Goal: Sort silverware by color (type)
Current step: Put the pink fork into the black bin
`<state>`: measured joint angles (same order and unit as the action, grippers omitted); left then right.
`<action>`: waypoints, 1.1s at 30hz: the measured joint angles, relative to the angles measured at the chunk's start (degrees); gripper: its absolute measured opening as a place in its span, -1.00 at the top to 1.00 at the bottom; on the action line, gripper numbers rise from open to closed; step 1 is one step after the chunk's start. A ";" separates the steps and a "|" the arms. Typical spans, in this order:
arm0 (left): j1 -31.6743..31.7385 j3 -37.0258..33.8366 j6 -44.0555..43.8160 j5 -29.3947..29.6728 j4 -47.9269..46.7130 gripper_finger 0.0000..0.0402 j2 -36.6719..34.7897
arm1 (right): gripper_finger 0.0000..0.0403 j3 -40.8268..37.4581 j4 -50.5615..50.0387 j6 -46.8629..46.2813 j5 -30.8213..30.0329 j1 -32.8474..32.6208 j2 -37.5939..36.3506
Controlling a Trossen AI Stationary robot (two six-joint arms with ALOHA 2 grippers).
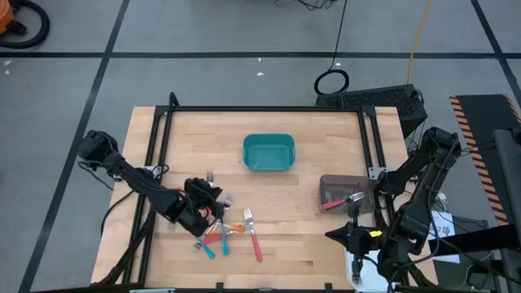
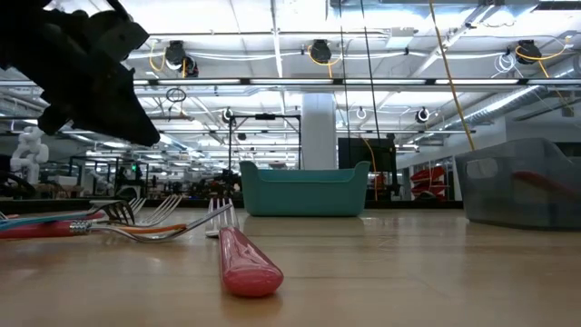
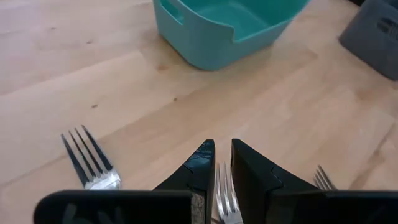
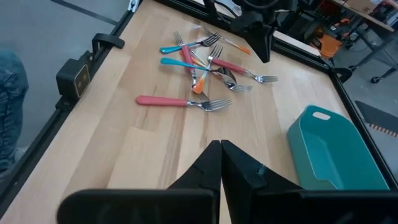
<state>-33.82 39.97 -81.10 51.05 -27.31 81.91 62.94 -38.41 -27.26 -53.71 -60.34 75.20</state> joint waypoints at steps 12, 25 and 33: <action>0.19 0.00 -1.49 -3.17 -2.99 0.74 2.01 | 0.98 0.00 -0.15 0.05 0.02 0.00 0.00; 2.43 0.00 -6.68 -8.75 -5.35 0.20 6.62 | 0.98 0.00 -0.78 1.15 -0.04 0.58 0.00; 3.06 0.00 -19.89 -12.30 -15.31 -0.05 6.62 | 0.98 0.00 -0.90 1.41 -0.02 1.51 -0.02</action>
<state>-30.76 39.97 -100.99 38.74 -42.61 88.53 62.94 -39.31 -25.85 -53.74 -58.83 75.18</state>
